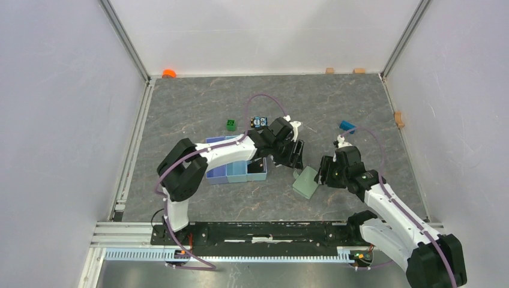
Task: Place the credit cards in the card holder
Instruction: Close the card holder at the center of the board.
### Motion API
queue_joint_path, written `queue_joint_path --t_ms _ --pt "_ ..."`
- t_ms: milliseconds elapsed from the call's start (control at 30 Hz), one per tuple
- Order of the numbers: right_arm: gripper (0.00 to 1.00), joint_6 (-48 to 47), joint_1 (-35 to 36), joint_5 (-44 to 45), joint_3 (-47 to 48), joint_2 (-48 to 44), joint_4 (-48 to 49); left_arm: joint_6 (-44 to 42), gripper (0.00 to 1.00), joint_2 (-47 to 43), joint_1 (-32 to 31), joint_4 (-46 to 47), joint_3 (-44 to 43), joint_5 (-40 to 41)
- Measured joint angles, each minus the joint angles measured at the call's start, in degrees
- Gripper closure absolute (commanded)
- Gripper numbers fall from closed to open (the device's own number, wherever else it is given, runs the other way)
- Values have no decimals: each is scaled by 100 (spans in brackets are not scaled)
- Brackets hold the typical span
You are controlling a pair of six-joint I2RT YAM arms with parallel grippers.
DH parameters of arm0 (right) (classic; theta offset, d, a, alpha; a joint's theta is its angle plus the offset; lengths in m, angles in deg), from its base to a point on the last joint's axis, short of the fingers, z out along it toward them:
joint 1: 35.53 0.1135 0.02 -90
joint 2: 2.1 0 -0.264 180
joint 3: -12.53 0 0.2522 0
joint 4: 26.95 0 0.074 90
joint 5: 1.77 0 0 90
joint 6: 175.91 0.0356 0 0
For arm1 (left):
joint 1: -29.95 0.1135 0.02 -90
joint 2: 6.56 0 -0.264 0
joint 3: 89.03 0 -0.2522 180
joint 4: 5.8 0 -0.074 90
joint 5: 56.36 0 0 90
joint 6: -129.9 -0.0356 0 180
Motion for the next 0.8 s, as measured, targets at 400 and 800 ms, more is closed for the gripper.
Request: queue_joint_path --t_ms 400,800 --pt "42 667 0 -678 -807 -87 654 -107 59 507 -4 -155 -286 -232" --pt "42 767 0 -752 -883 81 1121 -155 69 507 -4 -238 -286 -210"
